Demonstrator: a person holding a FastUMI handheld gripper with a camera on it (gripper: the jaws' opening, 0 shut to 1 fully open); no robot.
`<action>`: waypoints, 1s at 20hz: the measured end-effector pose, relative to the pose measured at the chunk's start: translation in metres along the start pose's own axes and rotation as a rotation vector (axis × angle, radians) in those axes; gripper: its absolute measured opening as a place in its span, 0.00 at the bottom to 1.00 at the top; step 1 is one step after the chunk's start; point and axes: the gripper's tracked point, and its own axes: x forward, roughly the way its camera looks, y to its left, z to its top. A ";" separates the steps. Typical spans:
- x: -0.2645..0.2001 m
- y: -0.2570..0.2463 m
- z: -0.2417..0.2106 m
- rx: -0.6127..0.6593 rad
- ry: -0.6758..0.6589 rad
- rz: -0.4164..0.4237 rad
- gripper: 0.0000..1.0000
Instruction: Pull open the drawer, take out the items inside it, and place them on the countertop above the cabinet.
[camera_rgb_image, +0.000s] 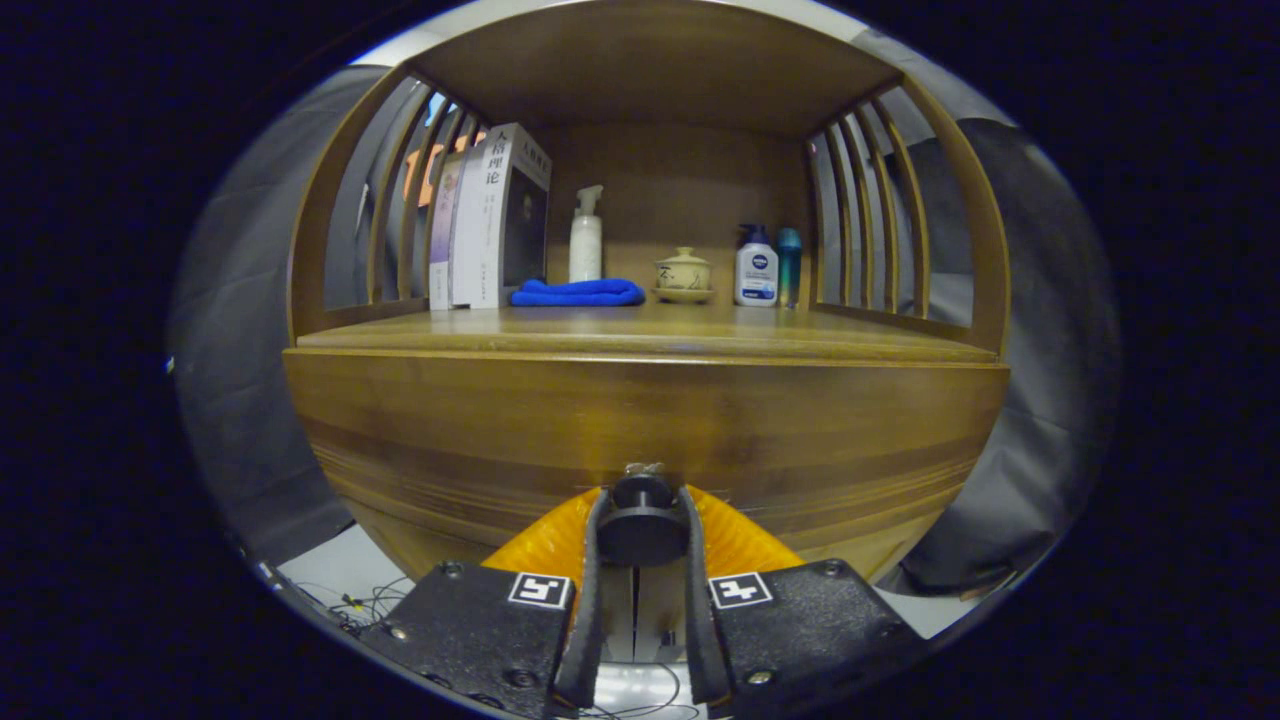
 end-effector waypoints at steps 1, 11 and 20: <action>-0.002 0.001 0.000 0.004 0.002 0.002 0.37; -0.048 0.005 -0.015 -0.011 0.026 0.023 0.37; -0.108 0.009 -0.032 0.008 0.046 0.063 0.36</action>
